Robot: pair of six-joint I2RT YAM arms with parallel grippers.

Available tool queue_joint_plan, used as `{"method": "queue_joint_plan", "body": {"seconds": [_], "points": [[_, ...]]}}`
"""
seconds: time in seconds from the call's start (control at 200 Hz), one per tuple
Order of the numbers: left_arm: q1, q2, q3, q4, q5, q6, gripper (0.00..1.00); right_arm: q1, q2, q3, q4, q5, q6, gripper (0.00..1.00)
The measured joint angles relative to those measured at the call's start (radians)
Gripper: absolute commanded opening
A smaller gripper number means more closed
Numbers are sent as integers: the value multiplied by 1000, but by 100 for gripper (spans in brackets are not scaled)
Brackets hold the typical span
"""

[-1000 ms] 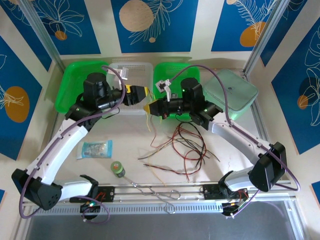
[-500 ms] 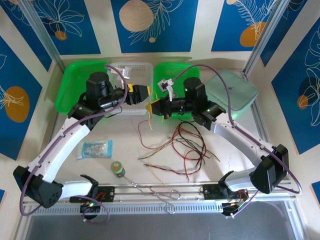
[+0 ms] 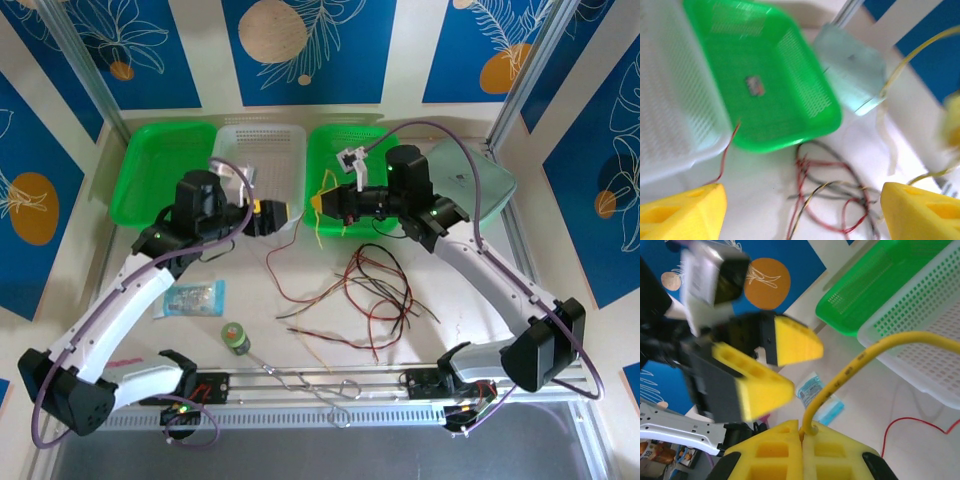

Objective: Untangle the cables

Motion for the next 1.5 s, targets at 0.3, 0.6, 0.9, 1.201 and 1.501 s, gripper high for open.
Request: {"method": "queue_joint_plan", "body": {"seconds": [0.3, 0.6, 0.9, 1.201, 1.501], "points": [[0, 131, -225, -54, -118, 21, 80, -24, -31, 0, -101, 97, -14, 0], [0, 321, -239, 9, -177, 11, 78, -35, -31, 0, -161, 155, -18, 0], [0, 516, -229, 86, -195, -28, 63, -54, -58, -2, -183, 164, -26, 0], [4, 546, -198, 59, -234, -64, 37, -83, -123, -30, -196, 165, -37, 0], [-3, 512, -198, 126, -182, -84, 0, -94, -134, -70, -198, 164, -37, 0]]}}
